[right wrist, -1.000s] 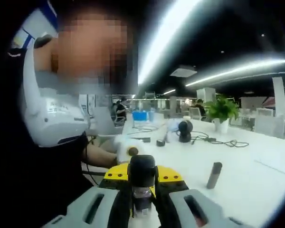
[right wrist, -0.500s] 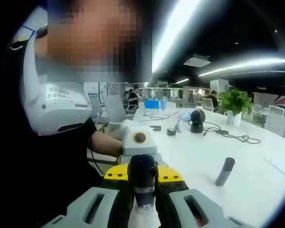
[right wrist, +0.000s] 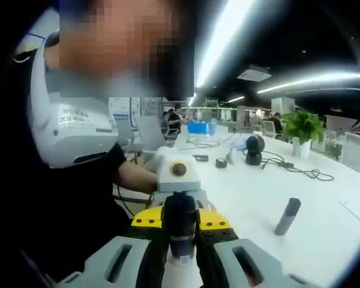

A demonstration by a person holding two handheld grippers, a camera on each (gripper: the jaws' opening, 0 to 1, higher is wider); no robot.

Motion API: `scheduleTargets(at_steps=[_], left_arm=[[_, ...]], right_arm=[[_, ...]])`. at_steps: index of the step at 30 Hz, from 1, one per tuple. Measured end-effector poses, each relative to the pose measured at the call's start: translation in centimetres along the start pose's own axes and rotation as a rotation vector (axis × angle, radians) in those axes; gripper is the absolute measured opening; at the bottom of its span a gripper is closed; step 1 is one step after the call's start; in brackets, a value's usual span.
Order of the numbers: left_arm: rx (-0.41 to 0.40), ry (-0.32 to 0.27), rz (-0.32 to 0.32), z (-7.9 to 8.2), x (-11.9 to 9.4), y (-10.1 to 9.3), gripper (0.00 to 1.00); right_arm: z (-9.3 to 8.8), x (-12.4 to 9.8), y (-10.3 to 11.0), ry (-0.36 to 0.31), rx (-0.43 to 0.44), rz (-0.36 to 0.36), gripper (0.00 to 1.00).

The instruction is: Pick up cosmetic bottle twist off cap place on table pick up cap screw tight cap place on table

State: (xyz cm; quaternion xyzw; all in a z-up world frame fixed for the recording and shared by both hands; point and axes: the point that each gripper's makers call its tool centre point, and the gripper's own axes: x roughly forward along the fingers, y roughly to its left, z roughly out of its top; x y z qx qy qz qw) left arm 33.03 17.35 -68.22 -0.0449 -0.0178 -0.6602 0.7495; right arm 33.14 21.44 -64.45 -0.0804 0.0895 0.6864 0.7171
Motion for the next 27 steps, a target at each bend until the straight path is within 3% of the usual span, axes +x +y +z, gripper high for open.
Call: scheduleTargets(at_steps=[10,15,21,27], left_arm=[[0.001,-0.002,-0.001,-0.03,0.04,0.12,0.16],[-0.002,-0.004,0.002,-0.03,-0.01,0.21,0.16],[0.005,-0.004,0.0,-0.08,0.01,0.1,0.16],[0.015,-0.004,0.013,-0.08,0.0,0.27,0.15]], right_arm=[[0.01,0.03,-0.01,0.021,-0.006,0.077,0.12],[-0.05,0.09,-0.03,0.024,-0.007,0.079,0.12],[-0.15,-0.15,0.14,0.008,-0.007,0.015,0.12],[-0.16,-0.21,-0.15,-0.02,0.017,-0.132,0.12]])
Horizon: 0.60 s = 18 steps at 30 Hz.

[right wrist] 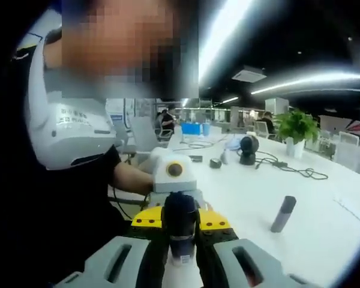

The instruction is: Pick up cosmetic bottle twist off cap place on table pick up cap screw tight cap place on table

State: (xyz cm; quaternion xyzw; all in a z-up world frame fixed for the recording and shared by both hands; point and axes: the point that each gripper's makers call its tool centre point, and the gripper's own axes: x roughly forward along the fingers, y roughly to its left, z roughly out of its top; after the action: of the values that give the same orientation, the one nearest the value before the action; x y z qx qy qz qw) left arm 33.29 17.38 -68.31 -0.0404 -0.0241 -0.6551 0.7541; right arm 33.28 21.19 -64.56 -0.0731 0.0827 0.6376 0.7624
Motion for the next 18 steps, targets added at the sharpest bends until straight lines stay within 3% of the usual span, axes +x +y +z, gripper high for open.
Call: scheduleTargets(at_steps=[7,18], left_arm=[[0.012,0.001,0.032,0.0,0.0,0.4,0.15],[0.026,0.013,0.164,0.1,-0.5,2.9,0.15]], right_arm=[[-0.1,0.0,-0.2,-0.042,0.047,-0.199,0.12],[0.1,0.5,-2.0,-0.092,0.083,-0.5,0.12]])
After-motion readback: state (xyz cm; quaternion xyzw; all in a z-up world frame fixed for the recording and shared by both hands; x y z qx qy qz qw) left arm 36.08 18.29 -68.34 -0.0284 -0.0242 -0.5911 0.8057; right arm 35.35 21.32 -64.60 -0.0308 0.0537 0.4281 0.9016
